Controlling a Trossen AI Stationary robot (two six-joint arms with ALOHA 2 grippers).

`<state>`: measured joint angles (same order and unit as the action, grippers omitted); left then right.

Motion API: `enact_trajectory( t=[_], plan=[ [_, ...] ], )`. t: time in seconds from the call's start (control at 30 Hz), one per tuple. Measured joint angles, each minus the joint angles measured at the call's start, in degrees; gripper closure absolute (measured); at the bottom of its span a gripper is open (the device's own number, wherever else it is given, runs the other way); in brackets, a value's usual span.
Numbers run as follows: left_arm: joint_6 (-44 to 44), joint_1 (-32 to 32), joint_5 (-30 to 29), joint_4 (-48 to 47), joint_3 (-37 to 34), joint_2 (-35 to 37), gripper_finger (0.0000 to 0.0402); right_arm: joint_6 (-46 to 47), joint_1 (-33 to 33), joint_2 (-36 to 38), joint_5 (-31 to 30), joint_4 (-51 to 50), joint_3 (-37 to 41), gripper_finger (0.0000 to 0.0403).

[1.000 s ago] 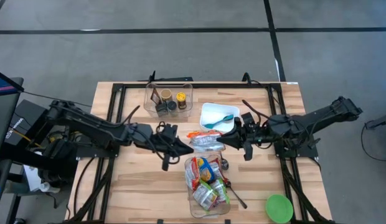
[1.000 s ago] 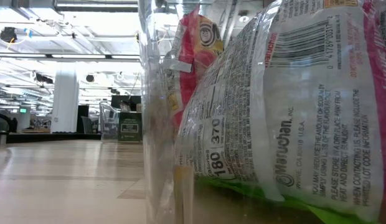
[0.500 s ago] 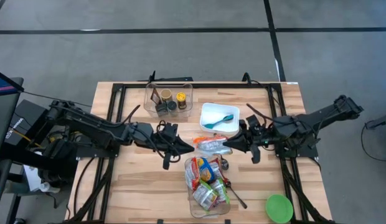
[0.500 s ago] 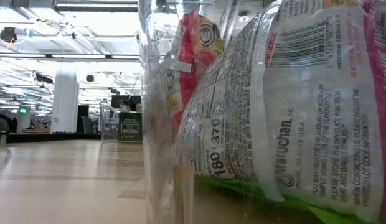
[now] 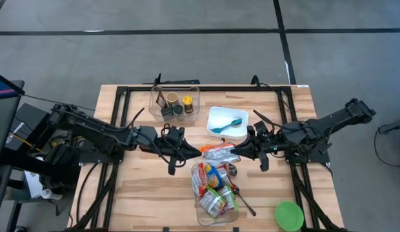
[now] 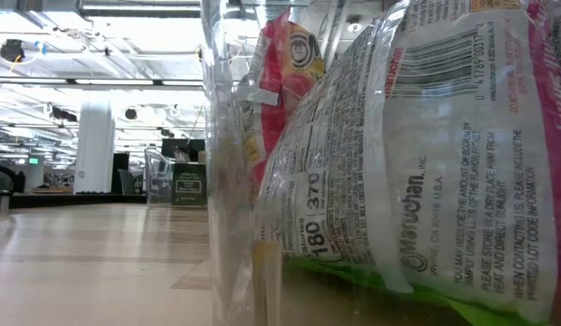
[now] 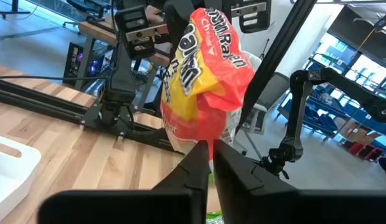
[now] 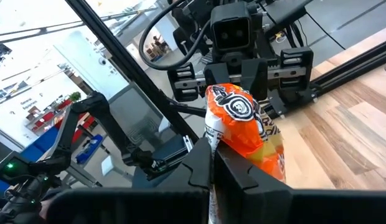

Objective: Pick & Place Food Item
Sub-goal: Put the orange noodle pack into the bottom transparent bin

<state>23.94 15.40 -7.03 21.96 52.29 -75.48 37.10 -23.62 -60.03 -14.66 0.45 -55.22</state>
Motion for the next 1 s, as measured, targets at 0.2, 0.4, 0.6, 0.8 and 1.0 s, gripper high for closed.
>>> enact_trajectory(
  t=[0.2, 0.4, 0.6, 0.8, 1.0],
  plan=[
    [-0.1, 0.0, 0.0, 0.0, 0.0, 0.0, 0.0311, 0.0, 0.0, 0.0, 0.0, 0.0, 0.0, 0.0401],
    [0.3, 0.0, 0.0, 0.0, 0.0, 0.0, 0.0234, 0.5, 0.0, 0.0, 0.0, 0.0, 0.0, 0.0401],
    [0.3, 0.0, 0.0, 2.9, 0.0, -3.1, 0.0203, 1.1, 0.0, 0.0, 0.0, 0.1, 0.0, 0.0401],
    [0.3, 0.0, 1.6, 11.6, 0.0, -7.1, 0.0197, 1.0, 0.0, 0.0, 0.0, 0.2, 0.0, 0.0401],
    [-0.6, 0.0, 1.6, 13.0, 0.0, -7.9, 0.0206, 1.0, 0.0, 0.0, 0.0, 0.1, 0.0, 0.0401]
  ],
)
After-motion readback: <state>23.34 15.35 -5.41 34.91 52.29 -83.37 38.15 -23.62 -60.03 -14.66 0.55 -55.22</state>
